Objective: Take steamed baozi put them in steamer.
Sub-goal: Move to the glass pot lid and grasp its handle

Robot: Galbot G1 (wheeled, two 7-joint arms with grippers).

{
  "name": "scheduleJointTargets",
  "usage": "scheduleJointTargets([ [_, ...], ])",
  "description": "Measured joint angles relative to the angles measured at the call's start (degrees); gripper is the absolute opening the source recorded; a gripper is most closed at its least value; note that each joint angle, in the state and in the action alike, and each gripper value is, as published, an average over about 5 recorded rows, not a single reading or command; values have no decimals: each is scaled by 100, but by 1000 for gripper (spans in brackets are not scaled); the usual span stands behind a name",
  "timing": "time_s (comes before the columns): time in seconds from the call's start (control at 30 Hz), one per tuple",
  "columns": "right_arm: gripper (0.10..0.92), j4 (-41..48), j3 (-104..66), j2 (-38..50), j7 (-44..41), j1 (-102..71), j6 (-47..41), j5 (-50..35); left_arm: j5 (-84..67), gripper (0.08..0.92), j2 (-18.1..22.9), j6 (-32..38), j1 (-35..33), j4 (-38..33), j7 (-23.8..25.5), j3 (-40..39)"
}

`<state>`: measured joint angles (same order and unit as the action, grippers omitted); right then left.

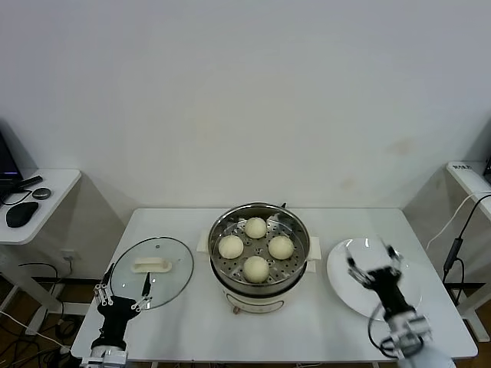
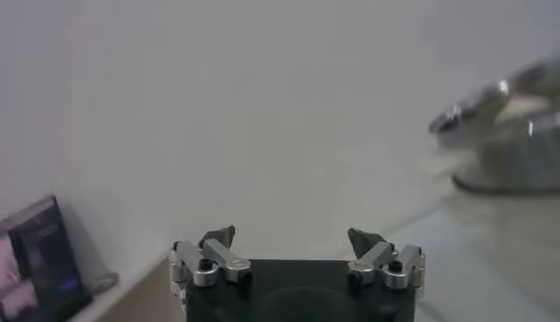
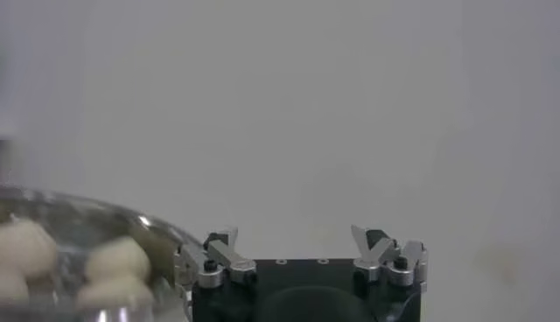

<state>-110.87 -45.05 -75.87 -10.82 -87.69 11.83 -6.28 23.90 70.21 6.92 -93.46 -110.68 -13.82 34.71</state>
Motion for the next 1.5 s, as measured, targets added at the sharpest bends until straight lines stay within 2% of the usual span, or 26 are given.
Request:
scheduleJointTargets([
  [0.33, 823, -106, -762, -706, 149, -710, 148, -68, 2675, 823, -569, 442, 484, 1093, -179, -124],
  [0.53, 823, -81, -913, -887, 171, -891, 202, -72, 3684, 823, -802, 641, 970, 1751, -140, -265],
  [0.77, 823, -47, -980, -1016, 171, -998, 238, -33, 4219, 823, -976, 776, 1672, 2461, -53, -418],
  [1.07, 823, -31, -1017, -1113, 174, -1078, 269, 16, 4612, 823, -977, 863, 2473, 3314, -11, -580],
  [1.43, 823, 6, -1013, -1162, 170, -1125, 313, 97, 4828, 823, -900, 872, 3167, 3877, 101, -687],
  [1.5, 823, 9, -1014, -1166, 168, -1133, 316, 112, 4844, 802, -881, 872, 3243, 3950, 123, -696],
])
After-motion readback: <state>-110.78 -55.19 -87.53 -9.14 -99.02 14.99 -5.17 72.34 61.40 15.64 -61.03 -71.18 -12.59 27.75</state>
